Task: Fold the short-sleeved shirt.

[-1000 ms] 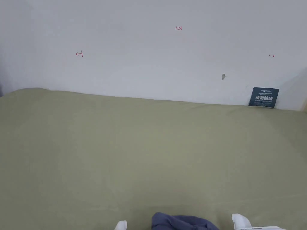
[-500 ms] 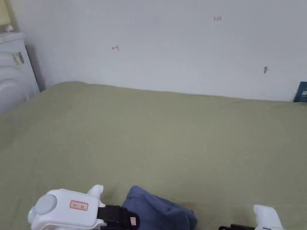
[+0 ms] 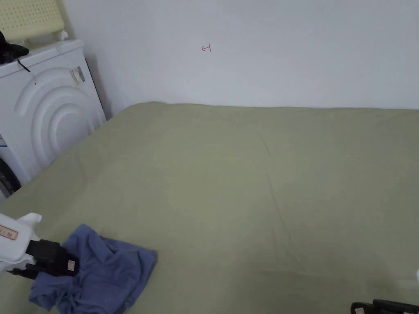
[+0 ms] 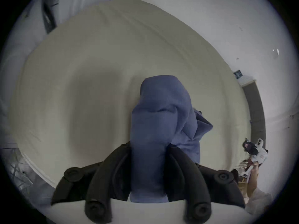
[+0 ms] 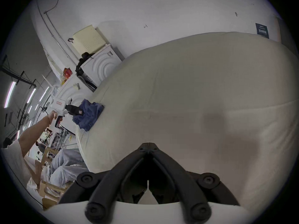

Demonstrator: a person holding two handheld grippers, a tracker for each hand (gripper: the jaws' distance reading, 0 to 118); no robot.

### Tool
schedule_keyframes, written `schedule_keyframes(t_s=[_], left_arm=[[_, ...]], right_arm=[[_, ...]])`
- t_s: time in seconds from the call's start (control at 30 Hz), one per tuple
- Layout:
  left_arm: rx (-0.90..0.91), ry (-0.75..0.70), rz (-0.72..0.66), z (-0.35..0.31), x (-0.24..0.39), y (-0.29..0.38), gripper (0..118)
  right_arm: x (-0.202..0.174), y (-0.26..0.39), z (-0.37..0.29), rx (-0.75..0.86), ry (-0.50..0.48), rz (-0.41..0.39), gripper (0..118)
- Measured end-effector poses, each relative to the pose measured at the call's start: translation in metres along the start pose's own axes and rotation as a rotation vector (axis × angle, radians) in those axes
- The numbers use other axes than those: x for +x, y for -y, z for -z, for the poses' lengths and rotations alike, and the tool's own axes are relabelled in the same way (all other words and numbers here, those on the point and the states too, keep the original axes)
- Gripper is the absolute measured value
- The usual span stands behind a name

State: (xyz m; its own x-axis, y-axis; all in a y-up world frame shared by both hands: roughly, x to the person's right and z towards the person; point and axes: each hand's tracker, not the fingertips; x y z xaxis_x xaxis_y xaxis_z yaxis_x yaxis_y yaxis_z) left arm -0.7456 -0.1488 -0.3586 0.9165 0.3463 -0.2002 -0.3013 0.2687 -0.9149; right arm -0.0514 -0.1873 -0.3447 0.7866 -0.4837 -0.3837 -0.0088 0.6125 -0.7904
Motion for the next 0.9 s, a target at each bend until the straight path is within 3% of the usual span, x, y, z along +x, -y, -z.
schedule_keyframes(t_s=[0.03, 0.07, 0.1, 0.13, 0.17, 0.23, 0.27, 0.33, 0.37, 0.43, 0.57, 0.63, 0.73, 0.9], left_arm=[[0.002, -0.03, 0.001, -0.001, -0.005, -0.001, 40], [0.026, -0.053, 0.021, -0.002, -0.009, -0.001, 60], [0.064, -0.094, 0.049, -0.003, -0.008, -0.001, 91], [0.094, -0.13, 0.047, -0.007, -0.007, -0.002, 104], [0.118, -0.124, 0.021, -0.013, -0.007, -0.002, 103], [0.18, -0.043, -0.024, -0.032, -0.012, -0.004, 92], [0.204, -0.059, -0.043, -0.042, -0.008, -0.004, 81], [0.298, -0.148, 0.012, -0.067, 0.003, -0.002, 15], [0.344, -0.18, 0.044, -0.076, 0.015, 0.0, 2], [0.498, -0.327, 0.12, -0.098, 0.058, 0.012, 1], [0.678, -0.111, 0.176, -0.122, 0.146, 0.061, 1], [0.726, -0.104, 0.247, -0.122, 0.202, 0.093, 1], [0.841, -0.139, 0.331, -0.112, 0.286, 0.141, 1], [0.914, 0.0, 0.338, -0.08, 0.388, 0.207, 1]], right_arm=[[0.0, 0.0, 0.003, -0.011, 0.002, 0.001, 0], [0.0, 0.0, 0.005, -0.017, 0.005, 0.004, 0], [-0.001, 0.0, 0.007, -0.025, 0.016, 0.008, 0], [-0.003, -0.001, 0.01, -0.036, 0.051, 0.003, 0], [-0.005, -0.002, 0.012, -0.038, 0.074, 0.002, 0], [-0.014, -0.008, 0.018, -0.064, 0.131, 0.022, 0], [-0.021, -0.01, 0.021, -0.068, 0.136, 0.023, 0], [-0.04, -0.016, 0.028, -0.055, 0.155, 0.032, 0], [-0.049, -0.018, 0.03, -0.039, 0.158, 0.047, 0], [-0.068, -0.022, 0.026, 0.035, 0.12, 0.055, 0], [-0.088, -0.029, -0.01, 0.147, 0.142, 0.05, 0], [-0.091, -0.03, -0.041, 0.196, 0.192, 0.049, 0], [-0.09, -0.03, -0.096, 0.3, 0.291, -0.028, 0], [-0.083, -0.028, -0.189, 0.484, 0.49, -0.156, 0]])
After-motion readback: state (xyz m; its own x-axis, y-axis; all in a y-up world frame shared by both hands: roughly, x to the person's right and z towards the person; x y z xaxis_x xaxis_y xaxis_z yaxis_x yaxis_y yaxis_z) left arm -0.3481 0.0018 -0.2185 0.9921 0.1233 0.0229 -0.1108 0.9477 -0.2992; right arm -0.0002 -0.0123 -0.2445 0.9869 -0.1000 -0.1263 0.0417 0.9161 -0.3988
